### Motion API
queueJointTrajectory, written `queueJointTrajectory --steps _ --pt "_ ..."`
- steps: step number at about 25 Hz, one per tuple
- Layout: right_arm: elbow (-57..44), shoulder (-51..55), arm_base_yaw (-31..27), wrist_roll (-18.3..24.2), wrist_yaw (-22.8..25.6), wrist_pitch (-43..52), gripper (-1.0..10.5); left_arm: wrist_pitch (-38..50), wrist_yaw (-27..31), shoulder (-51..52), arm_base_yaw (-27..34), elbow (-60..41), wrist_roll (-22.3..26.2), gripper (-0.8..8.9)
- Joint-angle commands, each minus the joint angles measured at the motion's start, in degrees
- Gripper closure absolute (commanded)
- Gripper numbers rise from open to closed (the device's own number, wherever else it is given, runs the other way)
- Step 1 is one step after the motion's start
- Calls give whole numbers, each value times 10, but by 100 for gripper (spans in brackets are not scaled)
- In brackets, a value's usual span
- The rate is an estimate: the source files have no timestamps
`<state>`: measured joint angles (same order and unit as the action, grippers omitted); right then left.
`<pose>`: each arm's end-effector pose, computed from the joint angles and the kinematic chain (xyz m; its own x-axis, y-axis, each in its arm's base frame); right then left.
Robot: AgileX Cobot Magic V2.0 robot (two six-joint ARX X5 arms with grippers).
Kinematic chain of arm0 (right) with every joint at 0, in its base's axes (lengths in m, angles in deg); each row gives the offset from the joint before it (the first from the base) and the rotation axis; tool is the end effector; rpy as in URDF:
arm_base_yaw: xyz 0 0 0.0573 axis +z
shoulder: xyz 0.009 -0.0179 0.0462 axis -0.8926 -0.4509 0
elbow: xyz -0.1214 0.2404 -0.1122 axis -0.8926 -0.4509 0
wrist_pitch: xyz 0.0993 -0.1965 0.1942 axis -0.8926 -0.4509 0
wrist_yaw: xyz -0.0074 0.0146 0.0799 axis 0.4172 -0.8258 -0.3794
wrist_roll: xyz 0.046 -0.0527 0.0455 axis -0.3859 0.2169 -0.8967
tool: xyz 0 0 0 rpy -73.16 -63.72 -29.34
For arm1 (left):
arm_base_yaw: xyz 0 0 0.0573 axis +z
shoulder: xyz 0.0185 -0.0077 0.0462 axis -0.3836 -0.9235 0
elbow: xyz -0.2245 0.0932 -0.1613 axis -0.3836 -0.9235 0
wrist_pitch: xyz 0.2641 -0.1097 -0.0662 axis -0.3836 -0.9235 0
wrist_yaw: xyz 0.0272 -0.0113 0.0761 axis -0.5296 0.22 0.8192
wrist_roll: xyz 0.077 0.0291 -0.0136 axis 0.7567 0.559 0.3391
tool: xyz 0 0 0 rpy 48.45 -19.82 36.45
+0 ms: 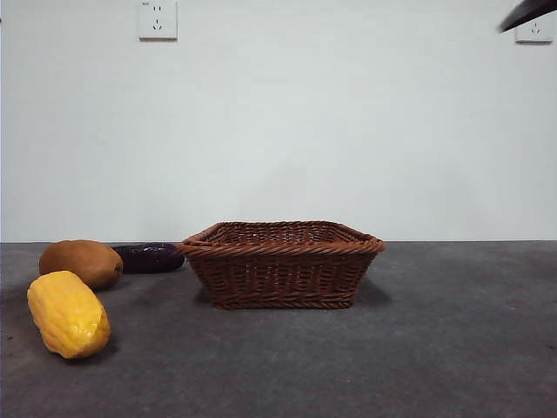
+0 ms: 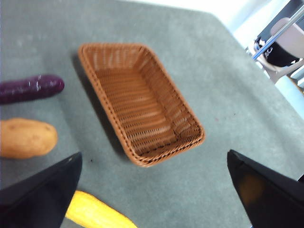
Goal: Help me put the vegetables on the table into the basket
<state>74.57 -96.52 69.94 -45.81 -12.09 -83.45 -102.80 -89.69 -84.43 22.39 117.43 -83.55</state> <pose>0.3133 0.0684 0.4019 0.6519 0.5244 -0.5478 -0.4143 0.8513 0.3219 0.2138 -0.0417 0.3589 0.6631 -0.5889 -0.4621 0.4257 0.8045 -0.4143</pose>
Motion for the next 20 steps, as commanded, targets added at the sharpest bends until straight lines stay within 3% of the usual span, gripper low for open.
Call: queueJointTrajectory --steps 1,6,13,20 --pt "49 -82 38 -6 28 -1 344 0 0 -9 -2 1 -3 149" --pt "127 -244 94 0 83 2 349 2 0 -14 -2 2 -3 149" --pt "135 -388 117 -2 136 65 349 -1 0 -14 -2 2 -3 149" --pt "135 -456 121 -30 140 118 353 -13 26 -14 -2 2 -1 154"
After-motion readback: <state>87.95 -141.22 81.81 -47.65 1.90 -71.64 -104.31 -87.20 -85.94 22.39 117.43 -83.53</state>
